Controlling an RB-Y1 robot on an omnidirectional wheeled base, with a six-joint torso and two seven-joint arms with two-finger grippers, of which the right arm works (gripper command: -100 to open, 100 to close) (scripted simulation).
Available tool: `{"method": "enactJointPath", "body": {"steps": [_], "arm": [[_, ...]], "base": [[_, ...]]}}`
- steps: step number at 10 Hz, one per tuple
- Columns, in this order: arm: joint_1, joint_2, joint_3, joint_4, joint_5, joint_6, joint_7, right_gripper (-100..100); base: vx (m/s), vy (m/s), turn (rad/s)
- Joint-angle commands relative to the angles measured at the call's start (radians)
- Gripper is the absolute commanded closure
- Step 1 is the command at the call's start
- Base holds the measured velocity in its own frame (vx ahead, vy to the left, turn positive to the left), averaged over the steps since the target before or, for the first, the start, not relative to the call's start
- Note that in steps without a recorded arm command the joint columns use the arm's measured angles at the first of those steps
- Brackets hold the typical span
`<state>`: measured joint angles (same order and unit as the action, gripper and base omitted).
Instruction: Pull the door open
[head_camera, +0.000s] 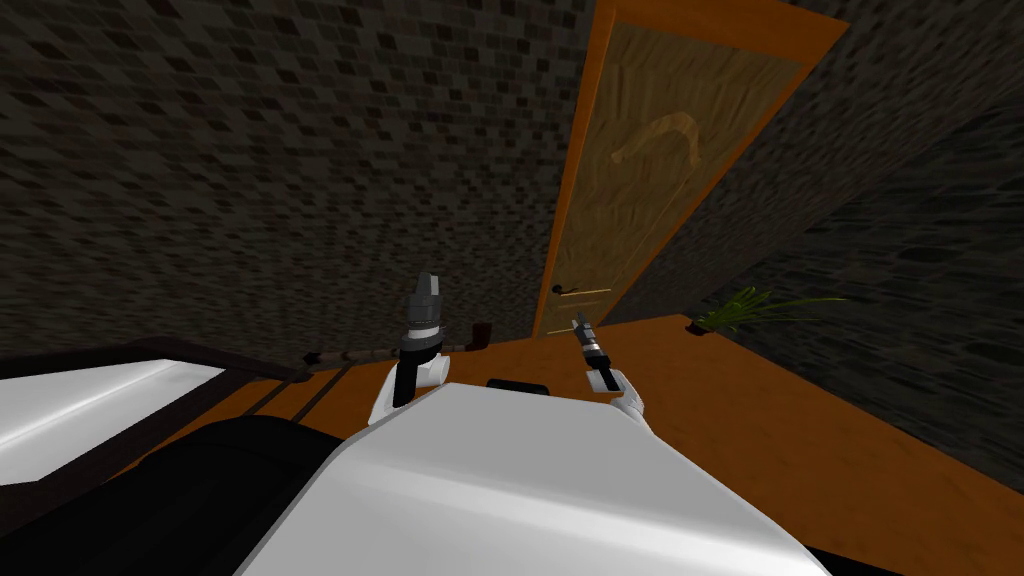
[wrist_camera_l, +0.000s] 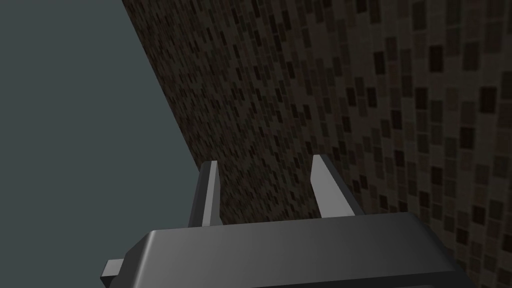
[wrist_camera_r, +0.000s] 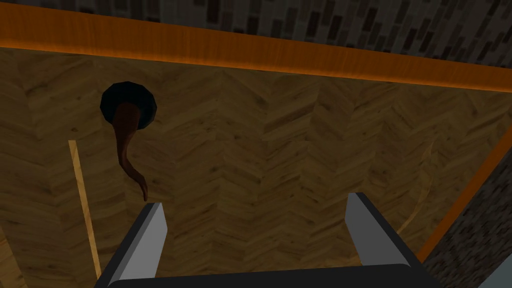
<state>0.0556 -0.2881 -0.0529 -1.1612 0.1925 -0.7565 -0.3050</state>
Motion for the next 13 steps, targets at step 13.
{"method": "enactJointPath", "body": {"steps": [13], "arm": [[-0.126,-0.076,-0.022,0.364,0.056,-0.096,-0.11,-100]], "base": [[0.071,-0.045,0.054]]}}
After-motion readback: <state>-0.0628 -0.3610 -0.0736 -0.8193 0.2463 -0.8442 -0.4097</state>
